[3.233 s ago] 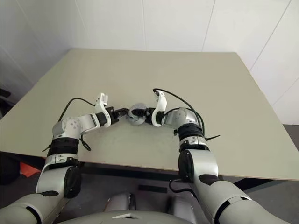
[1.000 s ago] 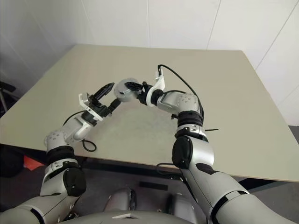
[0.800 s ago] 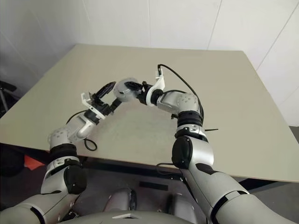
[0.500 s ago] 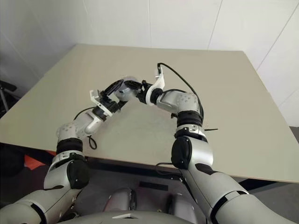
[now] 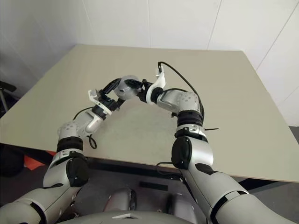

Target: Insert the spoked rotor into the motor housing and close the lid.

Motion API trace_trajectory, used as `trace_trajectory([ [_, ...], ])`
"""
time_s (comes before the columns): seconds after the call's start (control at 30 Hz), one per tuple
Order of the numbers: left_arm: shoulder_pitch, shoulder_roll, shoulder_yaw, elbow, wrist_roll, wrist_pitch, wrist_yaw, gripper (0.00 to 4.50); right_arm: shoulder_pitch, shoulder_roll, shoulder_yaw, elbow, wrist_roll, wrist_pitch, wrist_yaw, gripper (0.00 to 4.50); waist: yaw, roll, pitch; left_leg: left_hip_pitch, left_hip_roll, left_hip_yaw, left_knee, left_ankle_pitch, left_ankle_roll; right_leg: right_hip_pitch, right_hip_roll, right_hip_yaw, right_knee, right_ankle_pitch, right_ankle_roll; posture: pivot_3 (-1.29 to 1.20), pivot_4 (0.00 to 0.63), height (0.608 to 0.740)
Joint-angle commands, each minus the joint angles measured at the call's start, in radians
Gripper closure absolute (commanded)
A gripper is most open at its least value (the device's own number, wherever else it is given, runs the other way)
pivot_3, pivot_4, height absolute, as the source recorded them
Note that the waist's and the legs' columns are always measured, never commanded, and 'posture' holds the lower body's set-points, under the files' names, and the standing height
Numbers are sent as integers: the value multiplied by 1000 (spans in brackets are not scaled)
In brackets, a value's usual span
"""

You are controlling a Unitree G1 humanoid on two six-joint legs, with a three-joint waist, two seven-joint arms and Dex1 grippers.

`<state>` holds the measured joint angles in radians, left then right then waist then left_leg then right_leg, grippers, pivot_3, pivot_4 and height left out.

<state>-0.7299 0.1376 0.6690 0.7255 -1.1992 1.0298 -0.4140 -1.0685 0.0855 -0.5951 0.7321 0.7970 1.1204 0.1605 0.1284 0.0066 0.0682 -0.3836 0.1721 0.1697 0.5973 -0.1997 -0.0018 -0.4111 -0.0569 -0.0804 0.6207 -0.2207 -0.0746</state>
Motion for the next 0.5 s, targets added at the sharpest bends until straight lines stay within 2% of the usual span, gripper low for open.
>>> trace_trajectory([
  [0.03, -30, 7, 2, 2, 2, -12, -19, 432, -30, 2, -3, -46, 51, -17, 20, 2367, 0, 0, 0, 0, 0, 0, 0, 0, 0, 0, 0, 0, 0, 0, 0, 0, 0, 740],
  [0.23, -36, 5, -5, 6, 6, 3, -31, 2128, -30, 3, -1, -52, 54, -19, 21, 2367, 1, 0, 0, 0, 0, 0, 0, 0, 0, 0, 0, 0, 0, 0, 0, 0, 0, 740],
  [0.43, -33, -1, -14, -5, 22, -10, -32, 2128, -28, 2, 3, -58, 54, -21, 22, 2367, 2, 0, 0, 0, 0, 0, 0, 0, 0, 0, 0, 0, 0, 0, 0, 0, 0, 740],
  [0.47, -33, -2, -13, -5, 24, -13, -32, 2319, -27, 2, 3, -59, 54, -22, 22, 2367, 2, 0, 0, 0, 0, 0, 0, 0, 0, 0, 0, 0, 0, 0, 0, 0, 0, 740],
  [0.5, -34, -2, -13, -4, 25, -15, -33, 2327, -27, 2, 4, -59, 53, -22, 22, 2367, 2, 0, 0, 0, 0, 0, 0, 0, 0, 0, 0, 0, 0, 0, 0, 0, 0, 740],
])
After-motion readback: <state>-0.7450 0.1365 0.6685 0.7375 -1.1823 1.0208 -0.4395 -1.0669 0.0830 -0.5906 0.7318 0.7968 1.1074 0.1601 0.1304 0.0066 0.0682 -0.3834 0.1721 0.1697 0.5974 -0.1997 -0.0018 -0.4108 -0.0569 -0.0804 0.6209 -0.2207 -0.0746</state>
